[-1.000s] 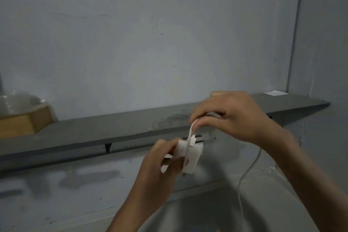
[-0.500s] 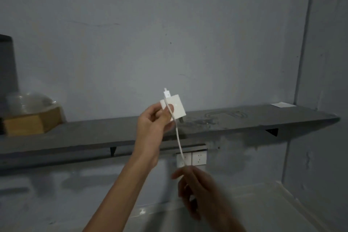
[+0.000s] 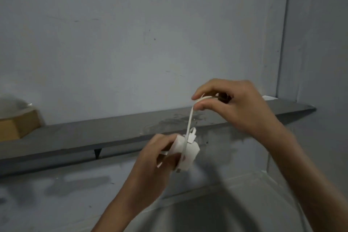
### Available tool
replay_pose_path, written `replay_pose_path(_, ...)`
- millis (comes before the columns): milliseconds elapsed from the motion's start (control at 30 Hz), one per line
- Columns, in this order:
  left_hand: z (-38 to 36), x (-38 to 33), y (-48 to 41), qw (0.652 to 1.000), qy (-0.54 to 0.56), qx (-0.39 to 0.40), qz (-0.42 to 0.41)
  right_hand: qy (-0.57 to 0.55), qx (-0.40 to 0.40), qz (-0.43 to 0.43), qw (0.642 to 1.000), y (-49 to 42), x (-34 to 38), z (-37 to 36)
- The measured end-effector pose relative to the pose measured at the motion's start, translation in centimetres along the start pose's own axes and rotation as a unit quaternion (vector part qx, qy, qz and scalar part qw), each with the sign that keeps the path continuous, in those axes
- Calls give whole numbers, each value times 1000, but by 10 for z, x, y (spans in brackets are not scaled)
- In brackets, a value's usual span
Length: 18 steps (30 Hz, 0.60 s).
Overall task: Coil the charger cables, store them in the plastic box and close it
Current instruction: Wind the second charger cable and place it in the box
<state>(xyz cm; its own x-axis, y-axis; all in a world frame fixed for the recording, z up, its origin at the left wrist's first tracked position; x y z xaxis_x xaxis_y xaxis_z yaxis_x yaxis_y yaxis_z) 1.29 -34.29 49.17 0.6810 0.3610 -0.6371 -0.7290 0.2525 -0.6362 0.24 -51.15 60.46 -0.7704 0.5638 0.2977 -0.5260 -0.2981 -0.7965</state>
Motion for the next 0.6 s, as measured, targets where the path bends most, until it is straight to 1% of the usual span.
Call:
replay_pose_path(67,2,-28,4,999,33,9,-40,-49,22,-41,998,-12,-20,-11)
replay_pose_path(133,9,-39,1,995,96,-4,-42,-149,56,-79,984,-7,-36,-33)
replay_pose_path(200,15,-35,-6,989,144,-41,-11,-241,65,-152,956,15,-53,-62)
replay_pose_path(300,18,-23,-16,980,173,-92,33,-338,60,-262,902,62,-63,-111)
replay_pose_path(367,18,-10,-27,966,221,-118,67,-381,58,-299,873,87,-58,-138)
replay_pose_path(400,19,-2,-33,954,251,-133,92,-387,65,-306,867,97,-51,-147)
replay_pose_path(467,21,16,-44,930,298,-160,139,-371,95,-311,870,115,-35,-156)
replay_pose_path(500,22,22,-49,927,298,-170,153,-352,111,-306,877,122,-27,-156)
replay_pose_path(567,19,35,-53,936,249,-177,173,-306,130,-292,897,127,-17,-145)
replay_pose_path(600,15,40,-52,947,204,-175,175,-286,137,-280,906,126,-13,-137)
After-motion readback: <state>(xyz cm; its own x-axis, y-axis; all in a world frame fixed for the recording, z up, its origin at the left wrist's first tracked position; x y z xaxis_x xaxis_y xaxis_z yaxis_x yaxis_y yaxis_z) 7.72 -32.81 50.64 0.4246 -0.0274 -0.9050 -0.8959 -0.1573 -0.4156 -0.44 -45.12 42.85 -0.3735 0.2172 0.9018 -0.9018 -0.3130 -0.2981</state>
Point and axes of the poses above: each hand's wrist, its own y-axis away from the middle knuckle, its own z-axis out of the back of the hand, x = y × z, the point moved 7 cm from there along -y, towards the middle knuckle, and after that the axes turned 1 degree about -z, right-handed, at the moved point
